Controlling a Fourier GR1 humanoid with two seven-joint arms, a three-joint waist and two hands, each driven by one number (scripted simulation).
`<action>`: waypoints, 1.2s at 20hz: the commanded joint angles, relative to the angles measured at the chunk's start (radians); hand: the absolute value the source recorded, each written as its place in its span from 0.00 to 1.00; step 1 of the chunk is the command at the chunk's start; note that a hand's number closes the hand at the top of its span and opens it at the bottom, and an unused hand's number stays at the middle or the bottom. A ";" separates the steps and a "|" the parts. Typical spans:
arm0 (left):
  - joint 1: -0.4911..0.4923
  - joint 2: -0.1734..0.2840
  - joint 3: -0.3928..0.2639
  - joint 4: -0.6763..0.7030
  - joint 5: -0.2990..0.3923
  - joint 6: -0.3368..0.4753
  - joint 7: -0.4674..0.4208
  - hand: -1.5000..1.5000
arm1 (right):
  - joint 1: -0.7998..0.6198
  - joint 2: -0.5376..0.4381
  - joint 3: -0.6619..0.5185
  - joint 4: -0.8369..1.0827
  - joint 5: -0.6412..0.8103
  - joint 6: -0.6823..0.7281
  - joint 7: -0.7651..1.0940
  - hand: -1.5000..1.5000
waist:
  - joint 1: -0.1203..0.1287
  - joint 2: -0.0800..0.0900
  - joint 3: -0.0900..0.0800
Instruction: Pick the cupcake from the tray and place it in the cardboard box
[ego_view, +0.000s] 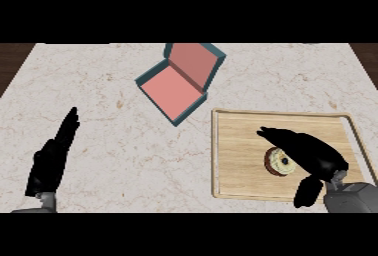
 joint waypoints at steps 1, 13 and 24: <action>-0.020 -0.017 0.017 0.072 -0.017 -0.010 -0.039 0.50 | 0.073 0.025 0.030 -0.061 0.056 -0.001 0.017 0.00 | -0.003 0.000 0.000; 0.026 -0.038 0.005 -0.009 -0.036 -0.027 -0.010 0.50 | -0.023 0.037 -0.017 0.049 0.170 -0.242 -0.133 1.00 | 0.002 0.000 0.000; -0.007 -0.050 0.011 0.055 -0.057 -0.019 -0.056 0.50 | -0.321 0.069 -0.209 0.528 0.312 -0.511 -0.009 1.00 | 0.024 0.009 0.001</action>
